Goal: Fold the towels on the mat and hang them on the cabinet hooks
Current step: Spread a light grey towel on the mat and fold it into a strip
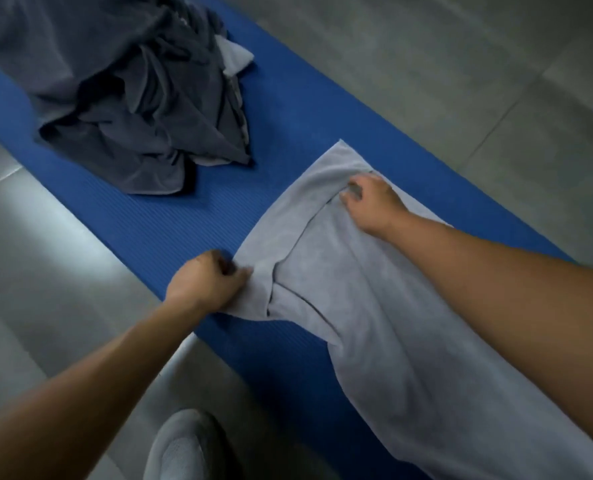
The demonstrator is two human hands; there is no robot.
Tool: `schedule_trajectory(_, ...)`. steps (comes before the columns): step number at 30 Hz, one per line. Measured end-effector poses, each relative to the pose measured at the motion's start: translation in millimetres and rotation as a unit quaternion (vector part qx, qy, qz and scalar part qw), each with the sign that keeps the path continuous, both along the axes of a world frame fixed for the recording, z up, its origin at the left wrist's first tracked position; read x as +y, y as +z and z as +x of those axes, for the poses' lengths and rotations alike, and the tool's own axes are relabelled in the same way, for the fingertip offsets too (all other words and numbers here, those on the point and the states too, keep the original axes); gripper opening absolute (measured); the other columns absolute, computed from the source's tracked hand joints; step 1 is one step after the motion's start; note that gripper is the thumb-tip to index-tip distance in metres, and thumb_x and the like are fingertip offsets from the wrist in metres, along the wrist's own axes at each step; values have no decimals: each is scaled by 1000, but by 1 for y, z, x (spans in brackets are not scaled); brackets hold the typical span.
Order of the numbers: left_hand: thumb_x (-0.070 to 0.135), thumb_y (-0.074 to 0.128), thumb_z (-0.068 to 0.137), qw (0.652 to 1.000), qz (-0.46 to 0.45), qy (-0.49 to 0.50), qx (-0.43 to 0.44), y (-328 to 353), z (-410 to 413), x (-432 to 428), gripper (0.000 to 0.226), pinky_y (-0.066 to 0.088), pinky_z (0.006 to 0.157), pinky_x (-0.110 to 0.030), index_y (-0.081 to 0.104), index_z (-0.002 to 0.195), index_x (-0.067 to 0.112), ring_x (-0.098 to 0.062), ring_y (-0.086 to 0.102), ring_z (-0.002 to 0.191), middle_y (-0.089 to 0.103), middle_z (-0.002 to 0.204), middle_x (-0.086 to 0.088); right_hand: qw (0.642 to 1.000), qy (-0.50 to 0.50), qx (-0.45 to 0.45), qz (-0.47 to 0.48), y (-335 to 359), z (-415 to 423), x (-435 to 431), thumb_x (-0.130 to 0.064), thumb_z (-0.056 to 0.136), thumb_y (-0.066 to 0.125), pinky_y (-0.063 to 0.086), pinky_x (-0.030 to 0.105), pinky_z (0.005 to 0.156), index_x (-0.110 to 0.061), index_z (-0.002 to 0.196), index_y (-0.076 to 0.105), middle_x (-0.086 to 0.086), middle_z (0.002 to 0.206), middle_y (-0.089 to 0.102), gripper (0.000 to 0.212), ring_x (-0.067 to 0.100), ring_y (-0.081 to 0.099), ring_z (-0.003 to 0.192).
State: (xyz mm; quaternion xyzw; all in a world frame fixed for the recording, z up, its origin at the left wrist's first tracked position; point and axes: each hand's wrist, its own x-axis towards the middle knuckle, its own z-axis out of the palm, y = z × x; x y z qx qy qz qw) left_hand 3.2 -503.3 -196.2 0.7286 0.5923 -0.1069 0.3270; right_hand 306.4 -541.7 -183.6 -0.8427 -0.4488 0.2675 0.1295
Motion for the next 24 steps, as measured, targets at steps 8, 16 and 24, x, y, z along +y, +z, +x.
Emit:
schedule_trajectory(8, 46, 69, 85, 999, -30, -25, -25, -9, -12, -1, 30, 31, 52, -28, 51, 76, 23, -7, 48, 65, 55, 77, 7, 996, -58, -74, 2, -28, 27, 70, -39, 98, 56, 38, 29, 90, -13, 137, 52, 11, 141, 46, 47, 29, 55, 118)
schedule_trajectory(16, 29, 71, 93, 901, -205, 223, -310, -1, -27, 24, 26, 63, 67, -43, 57, 92, 7, -21, 67, 72, 66, 81, -11, 995, -80, -61, -19, -30, 54, 102, -43, 93, 65, 44, 31, 85, -15, 114, 67, 3, 114, 66, 35, 21, 60, 104)
schedule_trajectory(24, 27, 80, 85, 895, 7, 336, -293, -5, -64, 63, 27, 57, 61, -21, 62, 99, 14, -14, 69, 73, 70, 88, -6, 981, -161, 40, 101, -13, 55, 149, -29, 95, 61, 62, 44, 64, -24, 98, 66, 7, 82, 62, 8, 28, 66, 63)
